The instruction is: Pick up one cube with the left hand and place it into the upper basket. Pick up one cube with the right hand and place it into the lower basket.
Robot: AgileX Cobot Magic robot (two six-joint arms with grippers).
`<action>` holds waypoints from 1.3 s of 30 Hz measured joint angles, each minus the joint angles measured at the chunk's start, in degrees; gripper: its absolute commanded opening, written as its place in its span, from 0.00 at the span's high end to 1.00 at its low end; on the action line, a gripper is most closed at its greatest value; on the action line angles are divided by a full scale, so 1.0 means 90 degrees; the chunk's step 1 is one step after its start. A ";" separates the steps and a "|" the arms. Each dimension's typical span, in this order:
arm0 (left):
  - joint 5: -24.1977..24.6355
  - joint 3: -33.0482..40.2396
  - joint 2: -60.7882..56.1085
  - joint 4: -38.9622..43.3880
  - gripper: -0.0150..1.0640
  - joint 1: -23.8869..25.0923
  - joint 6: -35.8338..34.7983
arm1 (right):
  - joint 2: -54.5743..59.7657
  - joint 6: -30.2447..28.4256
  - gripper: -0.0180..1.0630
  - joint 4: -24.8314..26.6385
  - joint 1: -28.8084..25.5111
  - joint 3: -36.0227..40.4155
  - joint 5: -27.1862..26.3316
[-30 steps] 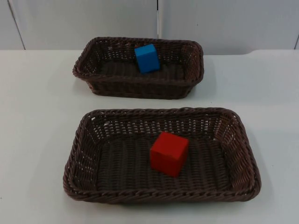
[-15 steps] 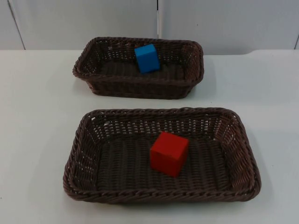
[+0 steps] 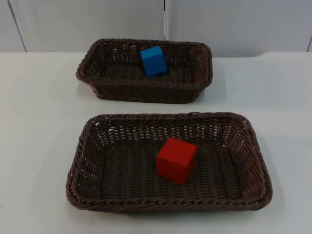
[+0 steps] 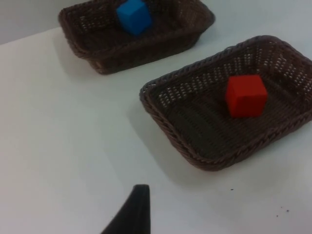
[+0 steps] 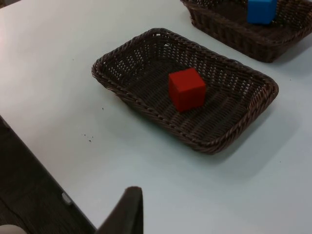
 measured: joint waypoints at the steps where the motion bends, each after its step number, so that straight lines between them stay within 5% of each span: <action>1: 0.0000 0.0000 0.0000 0.0000 0.01 0.0097 0.0000 | 0.0000 0.0000 0.01 0.0000 0.0000 0.0000 0.0000; 15: 0.0000 0.0000 0.0000 0.0000 0.01 0.1394 0.0000 | 0.0000 0.0000 0.01 0.0000 0.0000 0.0000 0.0000; 31: 0.0000 0.0000 0.0000 0.0000 0.01 0.3494 0.0000 | 0.0000 0.0000 0.01 0.0000 0.0000 0.0000 0.0000; 39: 0.0000 0.0000 0.0000 0.0000 0.01 0.3637 0.0000 | 0.0000 0.0000 0.01 0.0000 0.0000 0.0000 0.0000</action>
